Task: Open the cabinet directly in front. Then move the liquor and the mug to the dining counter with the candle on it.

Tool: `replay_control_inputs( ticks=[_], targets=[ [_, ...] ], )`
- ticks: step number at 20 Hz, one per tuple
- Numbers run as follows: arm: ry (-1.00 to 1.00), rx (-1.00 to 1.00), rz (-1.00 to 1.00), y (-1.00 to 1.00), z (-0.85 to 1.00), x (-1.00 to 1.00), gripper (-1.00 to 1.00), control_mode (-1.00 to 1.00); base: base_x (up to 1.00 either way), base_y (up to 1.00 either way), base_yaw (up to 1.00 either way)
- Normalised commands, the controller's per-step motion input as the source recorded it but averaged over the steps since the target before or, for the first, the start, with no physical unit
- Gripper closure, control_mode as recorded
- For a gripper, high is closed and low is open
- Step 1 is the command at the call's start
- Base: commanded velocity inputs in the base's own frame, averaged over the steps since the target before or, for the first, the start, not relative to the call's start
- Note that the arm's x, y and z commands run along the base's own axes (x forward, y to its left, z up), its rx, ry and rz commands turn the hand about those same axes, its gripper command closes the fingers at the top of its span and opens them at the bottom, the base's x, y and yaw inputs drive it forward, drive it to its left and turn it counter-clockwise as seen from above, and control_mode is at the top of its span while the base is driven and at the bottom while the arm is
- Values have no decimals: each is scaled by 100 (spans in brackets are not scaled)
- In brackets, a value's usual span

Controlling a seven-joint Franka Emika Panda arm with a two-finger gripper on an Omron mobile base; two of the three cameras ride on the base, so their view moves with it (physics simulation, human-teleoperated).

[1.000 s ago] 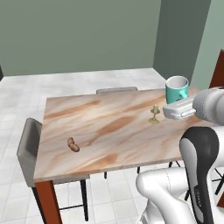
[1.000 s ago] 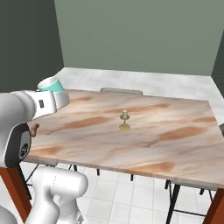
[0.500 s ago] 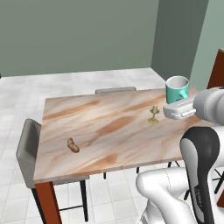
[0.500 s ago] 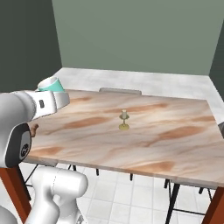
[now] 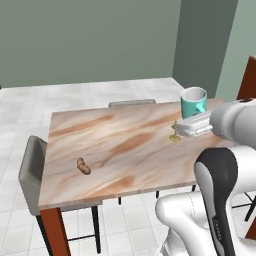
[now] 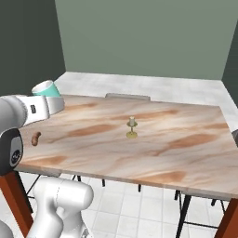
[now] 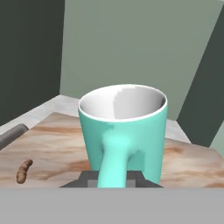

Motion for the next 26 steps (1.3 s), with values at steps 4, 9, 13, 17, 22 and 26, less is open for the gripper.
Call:
replay_control_inputs(
  ticks=[4, 9, 13, 17, 22, 26],
  targets=[
    [3, 2, 0, 19, -1, 0, 100, -100, 0, 0, 0],
    [6, 4, 0, -17, -11, -2, 100, -100, 0, 0, 0],
    [3, 7, -5, -15, -11, -2, 100, -100, 0, 0, 0],
    [2, 1, -23, 5, -11, 0, 100, -100, 0, 0, 0],
    [1, 0, -29, 21, -15, 3, 100, -100, 0, 0, 0],
    [0, 0, -31, 21, -5, 0, 100, -100, 0, 0, 0]
  ],
)
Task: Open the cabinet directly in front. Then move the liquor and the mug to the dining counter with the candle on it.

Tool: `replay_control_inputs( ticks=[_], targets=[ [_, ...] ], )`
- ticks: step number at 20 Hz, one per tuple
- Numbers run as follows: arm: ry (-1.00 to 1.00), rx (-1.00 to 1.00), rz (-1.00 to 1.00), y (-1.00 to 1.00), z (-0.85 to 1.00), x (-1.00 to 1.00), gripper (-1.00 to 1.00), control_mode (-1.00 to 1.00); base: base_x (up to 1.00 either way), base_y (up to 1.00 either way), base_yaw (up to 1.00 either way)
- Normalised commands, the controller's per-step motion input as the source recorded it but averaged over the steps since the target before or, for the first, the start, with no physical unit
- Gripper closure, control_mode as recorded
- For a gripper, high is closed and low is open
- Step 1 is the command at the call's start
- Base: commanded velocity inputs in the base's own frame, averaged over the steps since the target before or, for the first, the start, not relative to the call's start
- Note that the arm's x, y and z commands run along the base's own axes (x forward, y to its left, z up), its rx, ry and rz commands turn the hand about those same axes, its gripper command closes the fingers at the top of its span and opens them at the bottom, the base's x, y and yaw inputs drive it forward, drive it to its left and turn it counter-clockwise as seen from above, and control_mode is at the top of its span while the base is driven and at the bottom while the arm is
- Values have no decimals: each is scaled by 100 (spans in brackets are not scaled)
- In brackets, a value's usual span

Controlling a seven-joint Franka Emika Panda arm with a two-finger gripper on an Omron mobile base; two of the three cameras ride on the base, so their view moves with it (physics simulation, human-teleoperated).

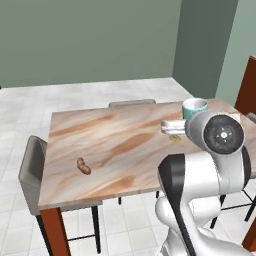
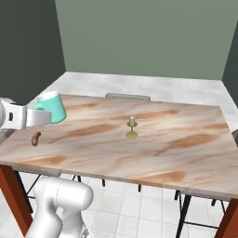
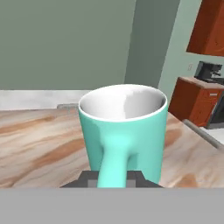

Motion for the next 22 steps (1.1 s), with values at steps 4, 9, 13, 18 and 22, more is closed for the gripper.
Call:
replay_control_inputs(
  ticks=[4, 9, 13, 18, 22],
  targets=[
    [0, 0, -29, 20, 0, 0, 100, -100, 0, 0, 0],
    [0, 6, -20, 5, -2, 0, 100, -100, 0, 0, 0],
    [0, 16, -7, 0, -18, 0, 100, -100, 0, 0, 0],
    [0, 19, 0, 0, -30, 0, 100, -100, 0, 0, 0],
    [0, 15, 1, 7, -27, 0, 100, -100, 0, 0, 0]
  ],
)
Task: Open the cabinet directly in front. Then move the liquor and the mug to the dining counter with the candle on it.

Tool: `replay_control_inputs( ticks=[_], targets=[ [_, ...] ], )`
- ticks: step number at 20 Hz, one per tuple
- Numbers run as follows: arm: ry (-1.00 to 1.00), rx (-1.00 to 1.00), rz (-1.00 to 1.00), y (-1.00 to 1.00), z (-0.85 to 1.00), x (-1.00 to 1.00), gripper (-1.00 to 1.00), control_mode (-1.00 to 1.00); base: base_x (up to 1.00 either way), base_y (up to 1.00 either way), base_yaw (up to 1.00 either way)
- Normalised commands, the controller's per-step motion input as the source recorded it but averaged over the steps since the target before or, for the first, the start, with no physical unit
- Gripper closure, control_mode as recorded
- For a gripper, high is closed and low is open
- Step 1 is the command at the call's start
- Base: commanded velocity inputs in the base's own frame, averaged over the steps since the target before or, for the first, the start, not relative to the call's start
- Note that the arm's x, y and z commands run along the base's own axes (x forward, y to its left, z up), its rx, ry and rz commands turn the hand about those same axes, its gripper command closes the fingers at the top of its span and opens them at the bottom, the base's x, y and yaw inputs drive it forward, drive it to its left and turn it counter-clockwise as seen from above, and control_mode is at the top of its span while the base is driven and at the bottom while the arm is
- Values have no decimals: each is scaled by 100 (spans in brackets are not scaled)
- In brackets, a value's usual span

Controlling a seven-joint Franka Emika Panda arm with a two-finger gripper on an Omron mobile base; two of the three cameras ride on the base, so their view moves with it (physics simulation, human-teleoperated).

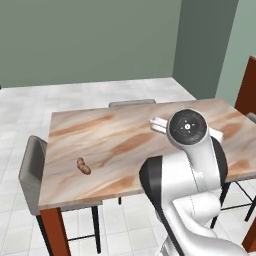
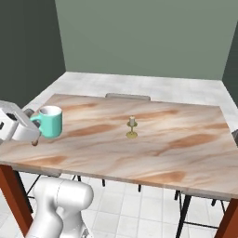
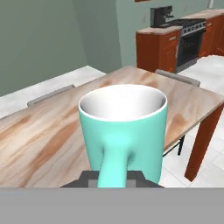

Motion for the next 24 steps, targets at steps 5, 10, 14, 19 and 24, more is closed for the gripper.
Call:
replay_control_inputs(
  ticks=[5, 10, 14, 19, 24],
  targets=[
    [0, 3, 4, 27, -28, -12, 100, -100, 0, 0, 0],
    [0, 0, 4, 46, -30, -26, 100, -100, 0, 0, 0],
    [0, 0, 6, 51, -32, -17, 100, -100, 0, 0, 0],
    [0, 0, 8, 58, -34, 0, 100, -100, 0, 0, 0],
    [0, -1, 10, 50, -46, 0, 100, -100, 0, 0, 0]
  ],
)
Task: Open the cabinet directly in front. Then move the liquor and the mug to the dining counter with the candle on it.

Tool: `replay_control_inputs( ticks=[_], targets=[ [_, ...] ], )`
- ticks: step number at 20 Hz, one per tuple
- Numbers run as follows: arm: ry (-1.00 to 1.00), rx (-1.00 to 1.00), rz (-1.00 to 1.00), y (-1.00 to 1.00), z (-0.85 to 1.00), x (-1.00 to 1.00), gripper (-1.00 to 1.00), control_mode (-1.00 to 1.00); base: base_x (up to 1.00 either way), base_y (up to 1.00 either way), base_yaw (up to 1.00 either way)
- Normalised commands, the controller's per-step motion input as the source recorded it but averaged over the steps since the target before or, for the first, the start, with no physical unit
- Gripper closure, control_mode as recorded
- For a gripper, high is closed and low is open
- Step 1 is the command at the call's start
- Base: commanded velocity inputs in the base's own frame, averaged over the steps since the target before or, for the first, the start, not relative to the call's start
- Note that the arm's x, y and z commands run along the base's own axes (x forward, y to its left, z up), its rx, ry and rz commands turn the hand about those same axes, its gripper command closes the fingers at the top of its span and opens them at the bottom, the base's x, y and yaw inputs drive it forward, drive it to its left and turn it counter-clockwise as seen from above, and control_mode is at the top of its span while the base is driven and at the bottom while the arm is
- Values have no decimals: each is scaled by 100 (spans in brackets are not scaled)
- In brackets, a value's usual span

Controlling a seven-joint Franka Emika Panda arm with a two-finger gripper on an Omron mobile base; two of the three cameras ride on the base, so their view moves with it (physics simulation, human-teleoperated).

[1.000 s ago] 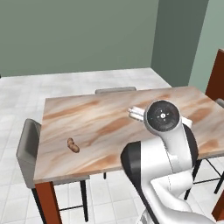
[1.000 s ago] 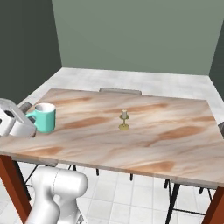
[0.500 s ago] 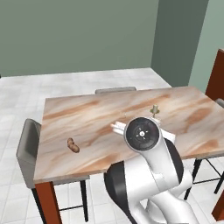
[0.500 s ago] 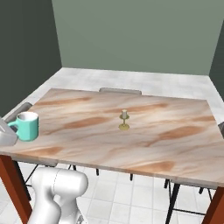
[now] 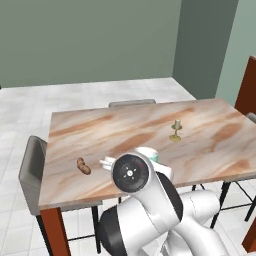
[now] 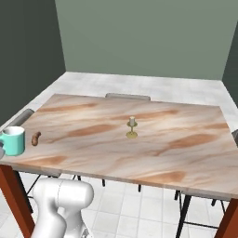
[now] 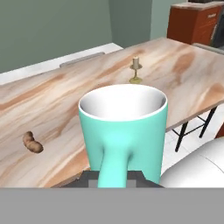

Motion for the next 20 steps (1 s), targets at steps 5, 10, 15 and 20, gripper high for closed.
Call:
replay_control_inputs(
  ticks=[5, 10, 15, 20],
  targets=[
    [0, 0, 14, 30, -47, 6, 100, -100, 0, 0, 0],
    [0, 0, 16, 19, -38, 31, 100, -100, 0, 0, 0],
    [0, 0, 17, 12, -35, 45, 100, -100, 0, 0, 0],
    [0, 0, 15, 7, -36, 44, 100, -100, 0, 0, 0]
  ],
)
